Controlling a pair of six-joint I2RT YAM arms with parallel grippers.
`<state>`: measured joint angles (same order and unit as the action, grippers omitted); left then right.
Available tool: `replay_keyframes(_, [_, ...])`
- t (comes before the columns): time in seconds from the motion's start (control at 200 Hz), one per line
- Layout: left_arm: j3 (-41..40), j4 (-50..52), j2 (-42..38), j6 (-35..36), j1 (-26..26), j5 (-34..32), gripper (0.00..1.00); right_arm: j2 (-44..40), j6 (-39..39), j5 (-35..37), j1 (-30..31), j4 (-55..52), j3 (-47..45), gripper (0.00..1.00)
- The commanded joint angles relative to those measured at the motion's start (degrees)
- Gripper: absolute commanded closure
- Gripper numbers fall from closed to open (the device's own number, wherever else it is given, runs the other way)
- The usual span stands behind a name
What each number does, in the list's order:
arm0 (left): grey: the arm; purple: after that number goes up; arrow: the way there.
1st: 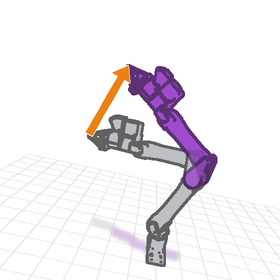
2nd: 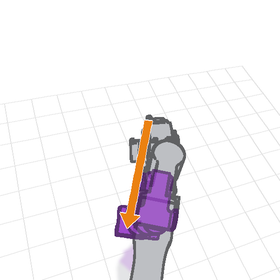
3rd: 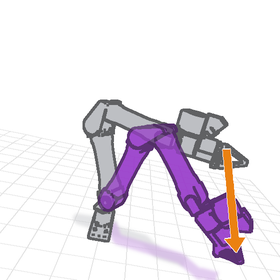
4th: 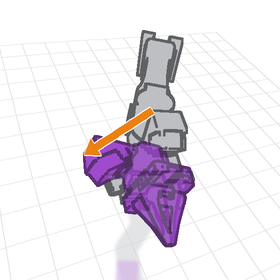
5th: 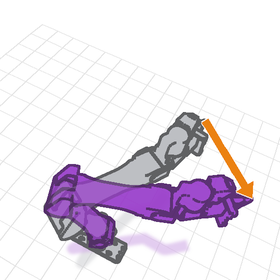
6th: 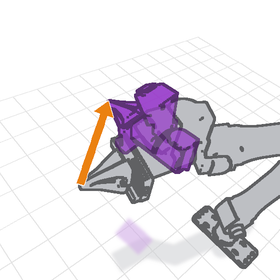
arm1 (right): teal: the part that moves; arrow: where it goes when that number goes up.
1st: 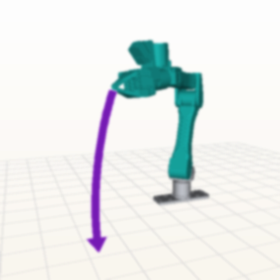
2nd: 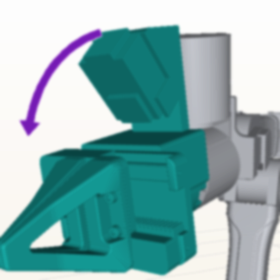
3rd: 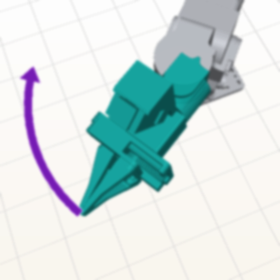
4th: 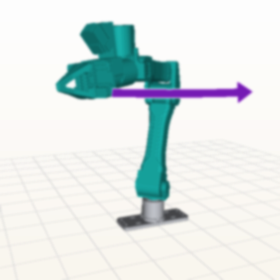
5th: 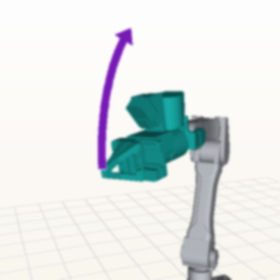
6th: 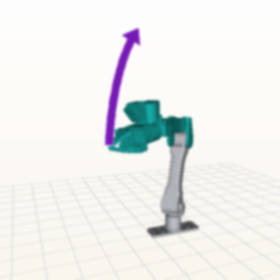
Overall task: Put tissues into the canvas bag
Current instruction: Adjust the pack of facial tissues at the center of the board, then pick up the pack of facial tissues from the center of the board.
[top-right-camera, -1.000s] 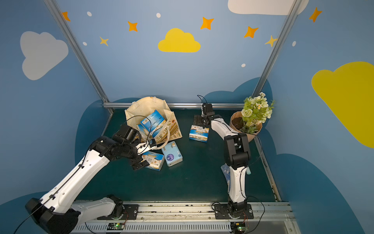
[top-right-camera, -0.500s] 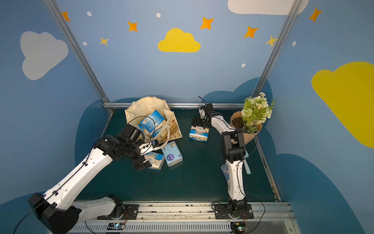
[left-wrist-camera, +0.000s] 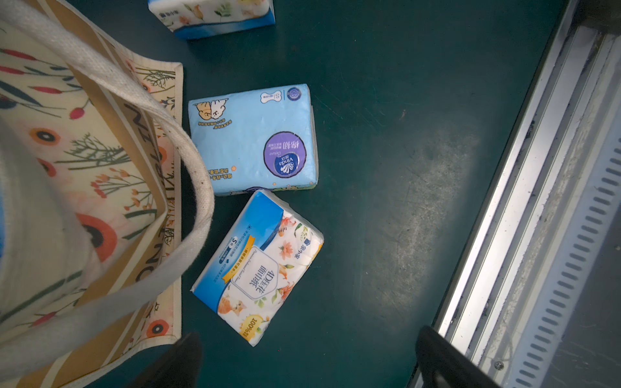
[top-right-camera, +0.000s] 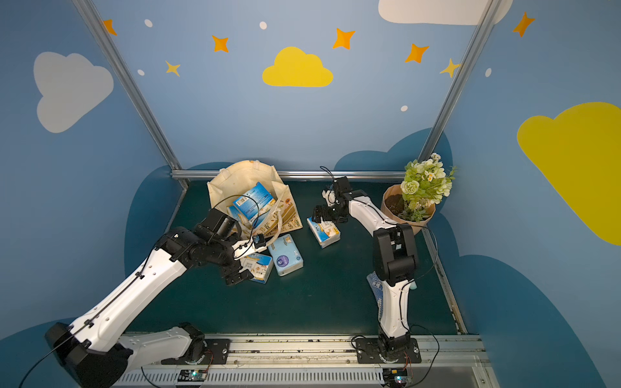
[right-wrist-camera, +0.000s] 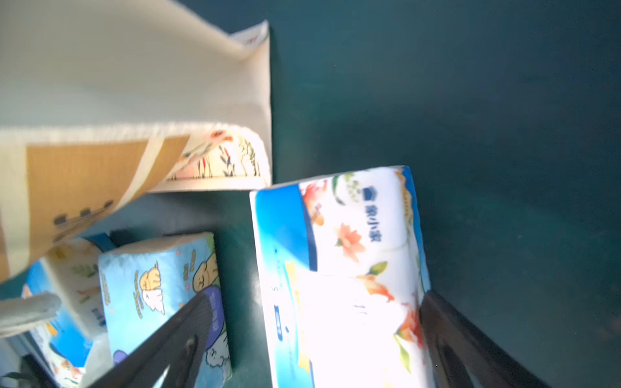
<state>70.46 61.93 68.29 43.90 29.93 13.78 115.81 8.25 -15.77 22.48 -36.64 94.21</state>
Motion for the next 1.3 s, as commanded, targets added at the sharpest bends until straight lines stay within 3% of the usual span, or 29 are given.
replay_keyframes(0.0, [-0.4,-0.2,-0.9,0.3,0.3,-0.2,0.0,-0.7,-1.7,7.6,3.3,-3.3,-1.2,0.02])
replay_keyframes(0.1, [-0.6,-0.8,-0.6,-0.2,0.4,-0.1,0.0,1.0,-1.2,11.2,4.4,-3.9,-0.1,0.02])
replay_keyframes(1.061, [1.5,-2.8,-0.1,-2.5,0.4,-1.2,0.0,6.8,1.7,18.2,9.3,-3.5,-1.1,0.03])
replay_keyframes(1.151, [1.5,-2.8,-0.2,-2.5,0.4,-3.1,0.0,5.9,1.7,18.5,9.3,-2.2,-2.4,0.06])
replay_keyframes(1.297, [1.7,-3.1,-0.3,-3.4,0.4,-4.2,0.0,3.5,1.3,18.8,9.3,0.2,-4.7,0.23])
